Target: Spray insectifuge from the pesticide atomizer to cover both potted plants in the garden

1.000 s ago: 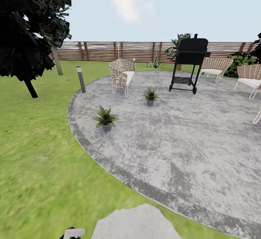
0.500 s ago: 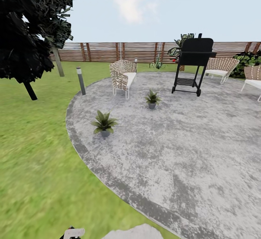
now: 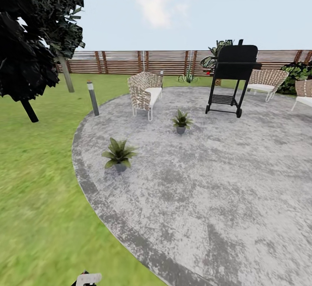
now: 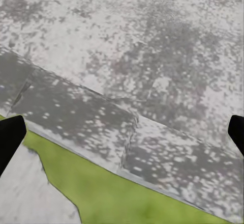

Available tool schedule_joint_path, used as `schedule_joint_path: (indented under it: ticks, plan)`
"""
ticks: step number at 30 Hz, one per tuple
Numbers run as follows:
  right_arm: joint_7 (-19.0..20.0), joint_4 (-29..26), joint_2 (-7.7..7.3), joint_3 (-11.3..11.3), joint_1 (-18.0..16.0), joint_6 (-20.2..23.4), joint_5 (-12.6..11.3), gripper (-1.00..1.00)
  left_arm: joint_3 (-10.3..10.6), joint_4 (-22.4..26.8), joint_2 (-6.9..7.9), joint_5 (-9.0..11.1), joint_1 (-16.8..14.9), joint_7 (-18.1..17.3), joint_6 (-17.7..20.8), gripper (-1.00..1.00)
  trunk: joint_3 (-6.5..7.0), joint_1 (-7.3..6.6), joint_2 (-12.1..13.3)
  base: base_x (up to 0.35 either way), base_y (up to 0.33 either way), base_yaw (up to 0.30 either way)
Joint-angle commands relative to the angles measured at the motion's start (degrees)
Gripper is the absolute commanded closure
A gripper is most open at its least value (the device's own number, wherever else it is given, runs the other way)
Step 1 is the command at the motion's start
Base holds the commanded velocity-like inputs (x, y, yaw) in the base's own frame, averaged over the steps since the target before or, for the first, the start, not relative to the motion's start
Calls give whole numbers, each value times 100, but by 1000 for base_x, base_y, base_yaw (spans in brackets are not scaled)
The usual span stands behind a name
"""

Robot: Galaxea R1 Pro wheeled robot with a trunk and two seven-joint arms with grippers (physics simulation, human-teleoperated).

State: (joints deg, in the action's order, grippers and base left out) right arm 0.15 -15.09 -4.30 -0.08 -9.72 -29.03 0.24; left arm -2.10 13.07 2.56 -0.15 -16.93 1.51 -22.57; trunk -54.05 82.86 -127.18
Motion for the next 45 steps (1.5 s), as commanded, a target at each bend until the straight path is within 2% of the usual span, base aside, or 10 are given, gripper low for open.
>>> schedule_joint_path:
  ticks: [1, 45]
  plan:
    - [-1, 4, 0, -1, -3, -16, 2, -100, -19, -5, -1, -3, -3, -1, -19, 100, -5, 2, -2, 332, -98, 0]
    - [2, 6, 0, -1, -3, -18, 3, -100, -10, -7, -1, -3, -3, -1, -19, 100, -5, 2, -2, 333, -88, 0]
